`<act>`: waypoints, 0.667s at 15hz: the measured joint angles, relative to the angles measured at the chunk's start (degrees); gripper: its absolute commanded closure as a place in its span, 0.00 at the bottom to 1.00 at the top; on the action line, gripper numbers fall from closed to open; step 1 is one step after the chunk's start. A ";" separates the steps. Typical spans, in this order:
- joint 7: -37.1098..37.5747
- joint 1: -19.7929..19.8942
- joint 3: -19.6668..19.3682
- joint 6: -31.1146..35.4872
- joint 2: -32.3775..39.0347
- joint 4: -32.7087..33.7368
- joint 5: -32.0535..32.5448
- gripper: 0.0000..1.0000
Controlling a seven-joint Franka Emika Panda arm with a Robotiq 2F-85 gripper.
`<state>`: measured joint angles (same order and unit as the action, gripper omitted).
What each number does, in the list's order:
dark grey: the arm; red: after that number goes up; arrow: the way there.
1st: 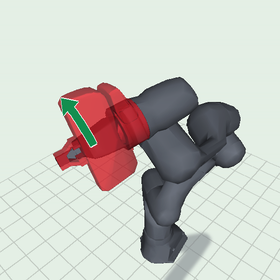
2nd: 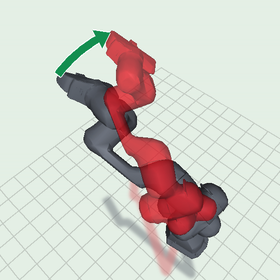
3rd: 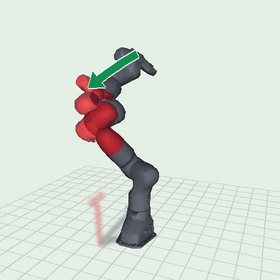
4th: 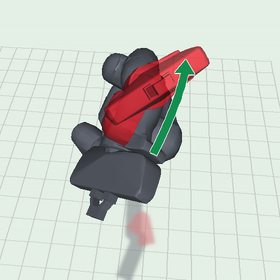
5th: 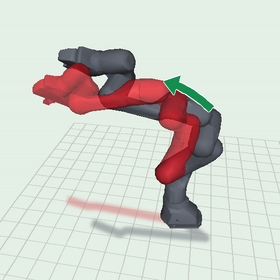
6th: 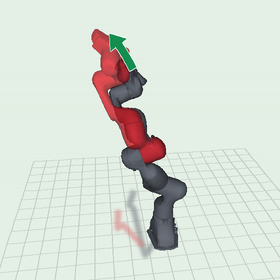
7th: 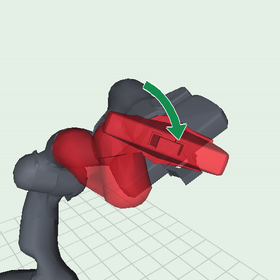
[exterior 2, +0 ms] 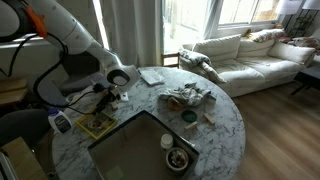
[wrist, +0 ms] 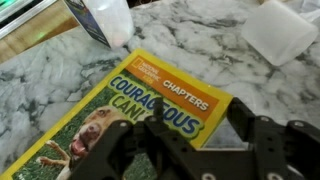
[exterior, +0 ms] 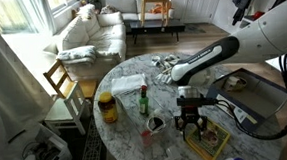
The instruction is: Pick up the yellow book and place it in the clear storage container
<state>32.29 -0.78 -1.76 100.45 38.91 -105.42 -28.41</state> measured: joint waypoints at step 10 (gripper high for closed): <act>2.37 0.20 -1.41 -0.68 0.04 0.83 0.03 0.72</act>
<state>34.66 -0.59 -3.16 99.77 38.95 -104.59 -28.38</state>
